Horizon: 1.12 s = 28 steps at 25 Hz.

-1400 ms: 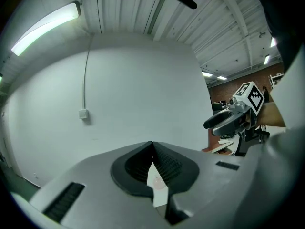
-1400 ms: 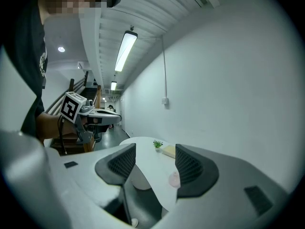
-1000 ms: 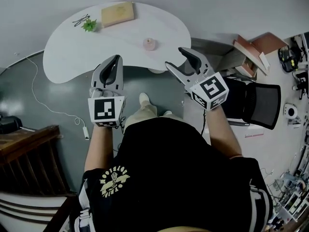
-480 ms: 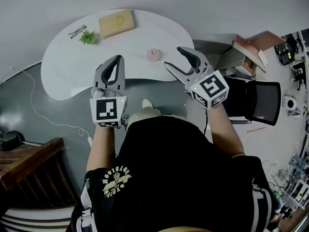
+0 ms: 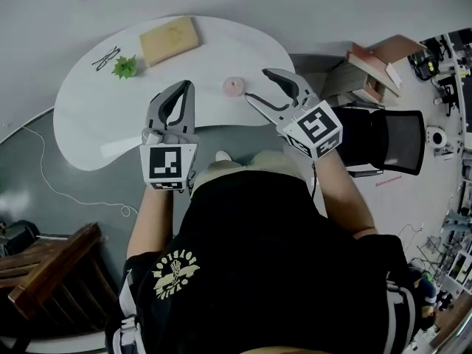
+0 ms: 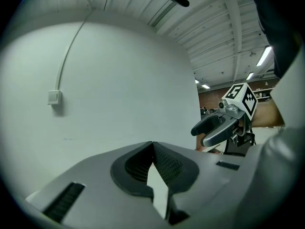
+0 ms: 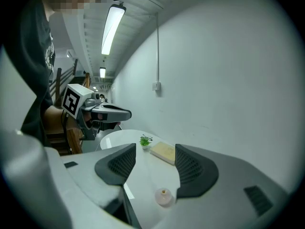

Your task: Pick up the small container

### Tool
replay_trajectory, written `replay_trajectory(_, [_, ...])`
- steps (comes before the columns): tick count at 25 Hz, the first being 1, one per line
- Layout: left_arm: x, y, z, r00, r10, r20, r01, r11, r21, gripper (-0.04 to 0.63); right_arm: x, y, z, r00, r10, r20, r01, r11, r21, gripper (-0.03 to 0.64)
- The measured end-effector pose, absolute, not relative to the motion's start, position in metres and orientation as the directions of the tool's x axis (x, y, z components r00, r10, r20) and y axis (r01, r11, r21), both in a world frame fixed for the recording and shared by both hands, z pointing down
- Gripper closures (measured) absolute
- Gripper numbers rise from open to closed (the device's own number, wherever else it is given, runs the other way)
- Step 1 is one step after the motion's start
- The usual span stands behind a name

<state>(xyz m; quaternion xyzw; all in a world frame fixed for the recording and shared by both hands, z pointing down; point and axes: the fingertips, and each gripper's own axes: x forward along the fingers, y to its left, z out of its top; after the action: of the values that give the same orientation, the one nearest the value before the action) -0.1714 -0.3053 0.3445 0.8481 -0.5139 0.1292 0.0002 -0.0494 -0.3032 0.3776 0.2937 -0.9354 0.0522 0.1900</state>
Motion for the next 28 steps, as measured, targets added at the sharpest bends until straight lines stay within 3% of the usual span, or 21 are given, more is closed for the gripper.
replay_trajectory(9, [-0.167,-0.315,0.378,0.449,-0.845,0.29,-0.859,-0.498,-0.121,0.574,-0.063,-0.309,0.444,-0.754,-0.456,0.473,-0.521,0.854,-0.006,0.367])
replay_trajectory(28, [-0.16,-0.385,0.436,0.323,-0.879,0.35,-0.919,-0.38,-0.106,0.574,-0.069,-0.344,0.579,-0.768,-0.252,0.588,-0.356,0.932,-0.065,0.387])
